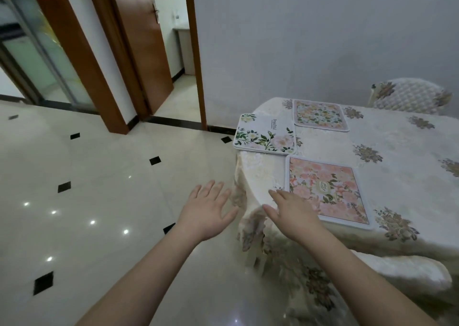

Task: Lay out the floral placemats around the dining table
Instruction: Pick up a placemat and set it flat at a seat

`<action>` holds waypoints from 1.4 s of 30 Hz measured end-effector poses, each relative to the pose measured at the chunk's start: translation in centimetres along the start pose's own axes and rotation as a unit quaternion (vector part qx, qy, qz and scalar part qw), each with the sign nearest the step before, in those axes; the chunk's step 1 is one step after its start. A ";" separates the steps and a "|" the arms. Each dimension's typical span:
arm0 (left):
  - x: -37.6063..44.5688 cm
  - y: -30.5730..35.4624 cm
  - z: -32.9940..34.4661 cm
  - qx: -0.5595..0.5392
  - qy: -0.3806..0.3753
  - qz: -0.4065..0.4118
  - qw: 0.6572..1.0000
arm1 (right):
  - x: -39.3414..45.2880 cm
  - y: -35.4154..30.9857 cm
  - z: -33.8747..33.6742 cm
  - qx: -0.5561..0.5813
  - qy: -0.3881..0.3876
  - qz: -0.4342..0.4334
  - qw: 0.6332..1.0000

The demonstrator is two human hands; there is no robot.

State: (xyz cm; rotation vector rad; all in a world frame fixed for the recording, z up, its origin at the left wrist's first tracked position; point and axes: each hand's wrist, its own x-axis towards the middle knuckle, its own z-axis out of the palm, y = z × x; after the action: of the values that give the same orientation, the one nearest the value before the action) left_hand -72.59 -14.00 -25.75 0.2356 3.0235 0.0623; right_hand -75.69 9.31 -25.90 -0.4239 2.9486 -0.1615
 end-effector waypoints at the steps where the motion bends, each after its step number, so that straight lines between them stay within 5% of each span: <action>1: -0.4 -0.2 0.0 0.000 -0.001 -0.004 1.000 | 0.1 -0.6 0.0 -0.003 0.004 -0.009 1.000; 23: 6.9 -3.6 -2.4 0.012 0.014 -0.110 0.994 | 11.0 -1.5 0.0 0.020 0.046 -0.107 0.993; 42: 2.3 -28.0 -1.5 -0.008 0.074 -0.212 0.974 | 22.3 -27.3 1.5 -0.034 0.054 -0.231 0.971</action>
State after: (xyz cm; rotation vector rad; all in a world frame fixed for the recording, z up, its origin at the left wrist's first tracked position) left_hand -79.24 -41.36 -25.89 -0.4365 3.1430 0.0715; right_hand -89.14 -23.26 -27.04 -1.1406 2.9100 -0.1397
